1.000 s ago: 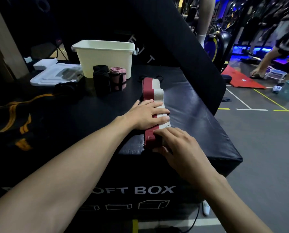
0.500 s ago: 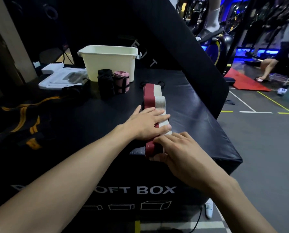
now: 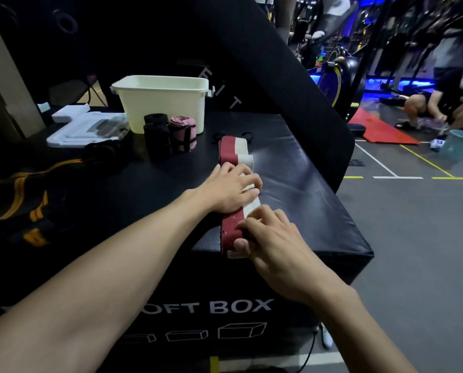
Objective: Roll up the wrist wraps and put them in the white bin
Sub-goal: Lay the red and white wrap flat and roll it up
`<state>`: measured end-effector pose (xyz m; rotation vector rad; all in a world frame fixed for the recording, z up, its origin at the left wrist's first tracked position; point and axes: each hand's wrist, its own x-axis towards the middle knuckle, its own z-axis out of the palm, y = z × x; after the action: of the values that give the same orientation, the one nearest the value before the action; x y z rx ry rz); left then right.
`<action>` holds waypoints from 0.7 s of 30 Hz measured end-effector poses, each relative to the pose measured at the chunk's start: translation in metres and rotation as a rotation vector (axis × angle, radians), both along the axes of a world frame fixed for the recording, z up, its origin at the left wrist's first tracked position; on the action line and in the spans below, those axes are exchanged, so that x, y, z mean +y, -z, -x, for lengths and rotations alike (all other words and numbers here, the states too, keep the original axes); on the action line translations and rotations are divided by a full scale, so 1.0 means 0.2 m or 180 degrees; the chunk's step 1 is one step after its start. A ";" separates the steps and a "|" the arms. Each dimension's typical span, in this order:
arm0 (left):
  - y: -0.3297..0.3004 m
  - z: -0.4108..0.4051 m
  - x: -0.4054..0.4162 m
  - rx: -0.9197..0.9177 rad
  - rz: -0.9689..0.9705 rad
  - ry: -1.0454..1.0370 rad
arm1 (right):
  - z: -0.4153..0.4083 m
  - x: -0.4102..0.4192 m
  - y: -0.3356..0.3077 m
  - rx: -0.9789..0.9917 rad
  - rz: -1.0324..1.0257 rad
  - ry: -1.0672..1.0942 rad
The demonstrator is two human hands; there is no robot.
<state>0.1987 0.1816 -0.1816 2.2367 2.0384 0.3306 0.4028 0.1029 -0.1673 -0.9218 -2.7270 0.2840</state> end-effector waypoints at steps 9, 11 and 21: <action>0.02 0.09 0.04 -0.0498 -0.0193 0.0057 | 0.04 0.09 -0.03 0.0041 0.0306 -0.0327; 0.03 0.11 0.06 -0.0655 -0.0241 0.0051 | 0.06 0.10 -0.04 0.0056 0.0370 -0.0309; 0.05 0.13 0.06 -0.1078 -0.0352 0.0004 | 0.14 0.08 -0.01 0.0192 -0.0079 0.0329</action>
<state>0.1726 0.1941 -0.1924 2.0658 1.8807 0.7806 0.3754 0.1179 -0.1646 -1.0266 -2.6121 0.2533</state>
